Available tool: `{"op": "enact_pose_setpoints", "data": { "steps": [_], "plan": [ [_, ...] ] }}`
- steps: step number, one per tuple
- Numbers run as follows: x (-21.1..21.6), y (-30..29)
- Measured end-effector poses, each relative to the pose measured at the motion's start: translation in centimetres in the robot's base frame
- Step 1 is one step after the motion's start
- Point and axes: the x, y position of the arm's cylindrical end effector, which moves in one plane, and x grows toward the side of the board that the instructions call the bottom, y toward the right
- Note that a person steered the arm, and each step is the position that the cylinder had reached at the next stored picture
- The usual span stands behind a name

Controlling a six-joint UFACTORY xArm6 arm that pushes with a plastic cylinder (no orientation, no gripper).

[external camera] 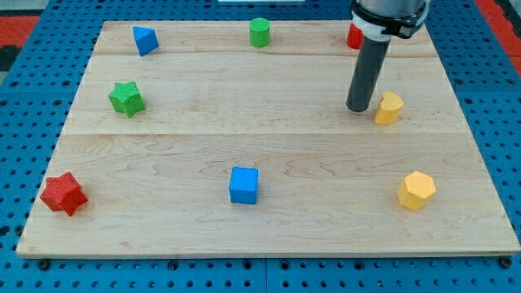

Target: Slide the arm below the red circle

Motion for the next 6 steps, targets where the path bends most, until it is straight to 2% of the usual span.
{"op": "enact_pose_setpoints", "data": {
  "steps": [3,6],
  "plan": [
    [0.0,-1.5],
    [-5.0,-1.6]
  ]
}}
